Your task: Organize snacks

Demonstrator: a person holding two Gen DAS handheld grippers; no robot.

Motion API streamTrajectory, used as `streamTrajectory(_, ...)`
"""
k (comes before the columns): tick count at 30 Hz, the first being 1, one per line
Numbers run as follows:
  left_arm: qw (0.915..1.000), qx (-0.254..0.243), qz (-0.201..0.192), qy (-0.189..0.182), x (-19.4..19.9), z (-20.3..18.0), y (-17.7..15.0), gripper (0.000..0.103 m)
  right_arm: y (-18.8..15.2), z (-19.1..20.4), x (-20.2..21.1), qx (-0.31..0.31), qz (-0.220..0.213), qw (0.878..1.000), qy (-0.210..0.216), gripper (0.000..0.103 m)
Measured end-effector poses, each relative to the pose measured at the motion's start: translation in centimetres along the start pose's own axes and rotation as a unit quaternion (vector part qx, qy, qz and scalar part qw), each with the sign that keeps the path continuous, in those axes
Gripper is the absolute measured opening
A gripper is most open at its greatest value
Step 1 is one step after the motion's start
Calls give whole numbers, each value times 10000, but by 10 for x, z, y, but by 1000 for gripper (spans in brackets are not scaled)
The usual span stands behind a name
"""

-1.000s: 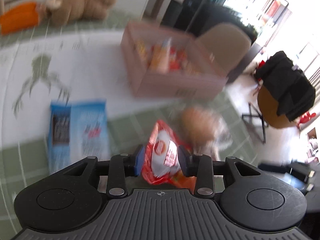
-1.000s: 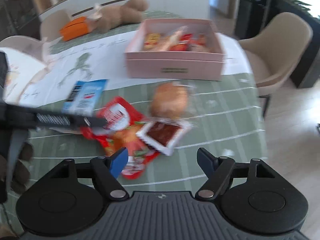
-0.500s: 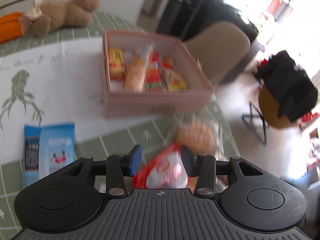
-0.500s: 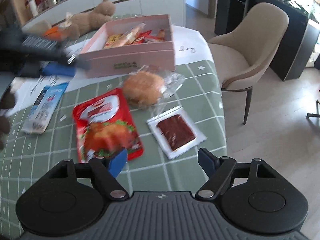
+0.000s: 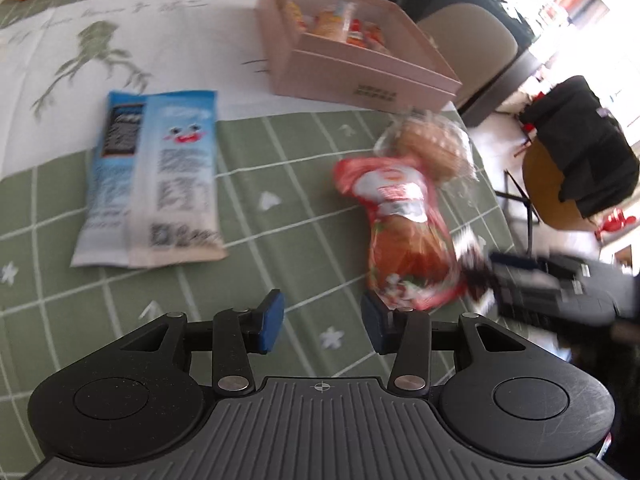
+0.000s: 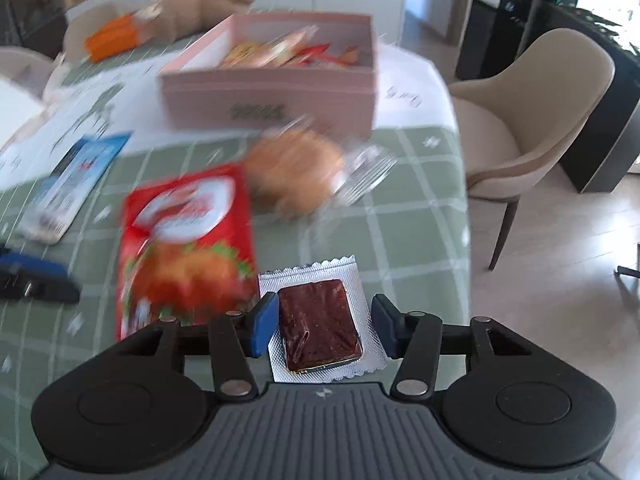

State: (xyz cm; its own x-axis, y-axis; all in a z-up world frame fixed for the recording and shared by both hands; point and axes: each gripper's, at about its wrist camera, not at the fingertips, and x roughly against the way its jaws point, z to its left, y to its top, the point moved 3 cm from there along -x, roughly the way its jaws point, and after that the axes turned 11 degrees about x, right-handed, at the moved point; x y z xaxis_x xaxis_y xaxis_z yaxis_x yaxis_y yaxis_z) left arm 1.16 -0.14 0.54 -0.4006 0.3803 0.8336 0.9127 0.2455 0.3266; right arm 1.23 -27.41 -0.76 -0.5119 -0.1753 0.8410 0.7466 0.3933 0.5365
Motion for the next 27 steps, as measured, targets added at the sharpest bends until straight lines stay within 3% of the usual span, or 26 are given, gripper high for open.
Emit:
streamTrajectory(4, 10000, 12, -65, -39, 8, 10, -3, 47, -11, 42, 17, 79, 112, 9978, 654, 48)
streamTrajectory(8, 9998, -97, -162, 35, 21, 18, -8, 47, 2, 84, 15, 351, 32, 9931, 1121, 47)
streamTrajectory(10, 9996, -162, -216, 77, 29, 23, -11, 47, 15, 93, 16, 261, -7, 9930, 1154, 51)
streamTrajectory(11, 9995, -177, -239, 110, 33, 26, -12, 47, 20, 92, 17, 129, -38, 9929, 1182, 64)
streamTrajectory(12, 9994, -169, -254, 147, 36, 30, -13, 47, 25, 90, 18, -64, -84, 9929, 1184, 77)
streamTrajectory(13, 9994, -139, -267, 163, 38, 33, -13, 47, 29, 86, 19, -338, -125, 9930, 1127, 80)
streamTrajectory(16, 9995, -38, -291, 112, 43, 42, -16, 47, 39, 62, 10, -1312, 44, 9854, 1080, 81)
streamTrajectory(19, 9996, -89, -268, 58, 46, 42, -19, 47, 43, 39, -13, -2354, 454, 9674, 820, 81)
streamTrajectory(20, 9996, -143, -241, 30, 46, 40, -20, 47, 47, 35, -16, -2553, 373, 9633, 736, 86)
streamTrajectory(24, 9986, -527, 31, -105, 42, 25, -30, 45, 70, 44, -33, -2517, 488, 9664, 201, 93)
streamTrajectory(27, 9951, -893, 331, -265, 35, 12, -40, 44, 84, 58, -39, -1743, 578, 9828, 202, 92)
